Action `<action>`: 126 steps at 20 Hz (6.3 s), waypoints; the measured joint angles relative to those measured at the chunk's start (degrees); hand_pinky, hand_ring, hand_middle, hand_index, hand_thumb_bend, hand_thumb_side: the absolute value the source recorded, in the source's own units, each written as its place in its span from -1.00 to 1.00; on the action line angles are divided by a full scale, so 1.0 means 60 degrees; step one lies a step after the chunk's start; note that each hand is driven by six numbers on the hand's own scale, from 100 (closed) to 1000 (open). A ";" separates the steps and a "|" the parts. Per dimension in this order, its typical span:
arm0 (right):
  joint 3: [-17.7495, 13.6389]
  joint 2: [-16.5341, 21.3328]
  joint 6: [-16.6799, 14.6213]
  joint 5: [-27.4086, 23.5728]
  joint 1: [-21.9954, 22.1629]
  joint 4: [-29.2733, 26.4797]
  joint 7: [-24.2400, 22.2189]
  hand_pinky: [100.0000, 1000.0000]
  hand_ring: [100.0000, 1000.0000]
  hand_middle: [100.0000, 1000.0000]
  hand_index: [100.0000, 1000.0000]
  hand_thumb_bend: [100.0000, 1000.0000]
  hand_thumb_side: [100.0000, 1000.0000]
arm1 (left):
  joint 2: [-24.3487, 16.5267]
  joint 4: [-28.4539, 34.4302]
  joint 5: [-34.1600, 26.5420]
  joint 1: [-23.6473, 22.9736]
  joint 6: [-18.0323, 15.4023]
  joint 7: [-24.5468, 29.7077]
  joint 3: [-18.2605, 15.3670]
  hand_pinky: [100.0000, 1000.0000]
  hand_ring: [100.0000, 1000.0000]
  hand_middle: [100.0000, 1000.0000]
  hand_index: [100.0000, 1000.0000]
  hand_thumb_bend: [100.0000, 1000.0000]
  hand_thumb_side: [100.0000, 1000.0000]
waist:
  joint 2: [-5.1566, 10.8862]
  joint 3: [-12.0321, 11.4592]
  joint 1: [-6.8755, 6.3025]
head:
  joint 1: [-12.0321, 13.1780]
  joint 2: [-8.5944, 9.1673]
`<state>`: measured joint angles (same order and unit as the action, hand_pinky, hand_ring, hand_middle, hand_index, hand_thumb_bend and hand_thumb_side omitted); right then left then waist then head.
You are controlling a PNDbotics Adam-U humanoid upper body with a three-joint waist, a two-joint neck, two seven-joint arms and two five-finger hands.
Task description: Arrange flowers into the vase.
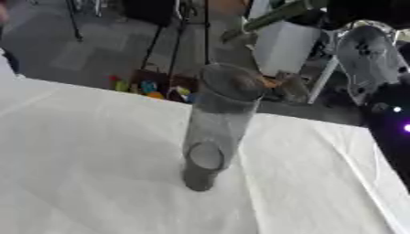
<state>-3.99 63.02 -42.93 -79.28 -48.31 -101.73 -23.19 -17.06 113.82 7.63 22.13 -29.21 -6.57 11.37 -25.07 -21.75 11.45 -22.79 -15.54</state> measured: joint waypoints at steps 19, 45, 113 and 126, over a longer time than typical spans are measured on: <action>0.0433 0.0209 0.0012 0.1444 0.0464 -0.0231 -0.0012 -1.00 -1.00 -1.00 -0.87 -1.00 -0.68 | 0.0000 0.0000 0.0077 0.0001 -0.0001 0.0000 -0.0002 0.28 1.00 0.88 0.92 -1.00 1.00 | -0.0102 -0.0083 0.0027 | -0.0036 0.0010; 0.0188 0.0440 0.0063 0.2210 0.0676 -0.0228 -0.0063 -1.00 -1.00 -1.00 -0.87 -1.00 -0.68 | 0.0006 0.0000 0.0217 -0.0005 0.0038 0.0035 -0.0001 0.29 1.00 0.89 0.92 -1.00 1.00 | -0.0224 -0.0045 0.0115 | -0.0087 0.0096; 0.1099 0.0518 0.1014 0.1395 0.0396 0.2604 -0.1014 -1.00 -0.93 -1.00 -0.87 -1.00 -0.69 | 0.0248 0.0000 0.0679 -0.0066 0.0128 0.0116 0.0072 0.30 1.00 0.91 0.93 -1.00 1.00 | -0.0806 -0.0261 0.0340 | -0.0370 0.0507; 0.1572 0.0364 0.1750 0.0962 -0.0195 0.2184 -0.0838 -1.00 -0.94 -1.00 -0.87 -1.00 -0.69 | 0.0249 0.0000 0.0574 -0.0073 0.0325 0.0228 0.0092 0.31 1.00 0.91 0.93 -1.00 1.00 | -0.0590 -0.0093 0.0341 | -0.0414 0.0508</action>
<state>5.44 65.20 -32.43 -73.51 -49.48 -88.63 -28.21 -15.57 113.82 11.08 21.69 -27.26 -5.20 11.92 -28.61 -22.31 13.50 -25.27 -12.49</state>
